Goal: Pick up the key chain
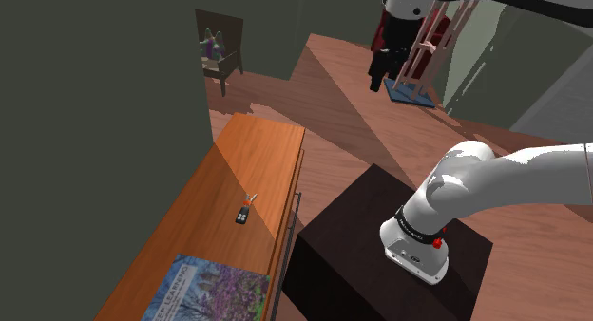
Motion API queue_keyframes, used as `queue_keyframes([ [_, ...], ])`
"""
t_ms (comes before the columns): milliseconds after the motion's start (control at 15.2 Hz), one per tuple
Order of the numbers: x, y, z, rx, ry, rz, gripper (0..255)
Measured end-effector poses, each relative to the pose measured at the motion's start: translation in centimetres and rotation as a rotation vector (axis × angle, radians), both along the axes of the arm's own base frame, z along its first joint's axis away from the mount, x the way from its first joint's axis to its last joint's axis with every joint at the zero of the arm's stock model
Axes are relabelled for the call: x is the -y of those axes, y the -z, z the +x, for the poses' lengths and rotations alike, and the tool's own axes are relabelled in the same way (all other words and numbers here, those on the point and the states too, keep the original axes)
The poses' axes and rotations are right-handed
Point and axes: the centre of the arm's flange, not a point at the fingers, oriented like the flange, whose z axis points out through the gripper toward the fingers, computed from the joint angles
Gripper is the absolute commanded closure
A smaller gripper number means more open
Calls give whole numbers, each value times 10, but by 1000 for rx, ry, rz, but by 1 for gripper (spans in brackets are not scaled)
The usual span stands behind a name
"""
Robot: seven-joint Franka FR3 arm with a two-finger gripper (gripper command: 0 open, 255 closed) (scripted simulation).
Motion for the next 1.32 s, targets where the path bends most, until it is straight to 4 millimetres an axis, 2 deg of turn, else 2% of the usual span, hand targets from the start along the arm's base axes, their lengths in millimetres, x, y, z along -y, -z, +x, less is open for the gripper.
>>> queue_keyframes([
  [66,0,0,0,0,0,0,0],
  [198,-10,12,3,2,-1,2,0],
  [594,-51,70,19,12,-4,14,0],
  [1320,-138,176,52,37,-9,37,0],
])
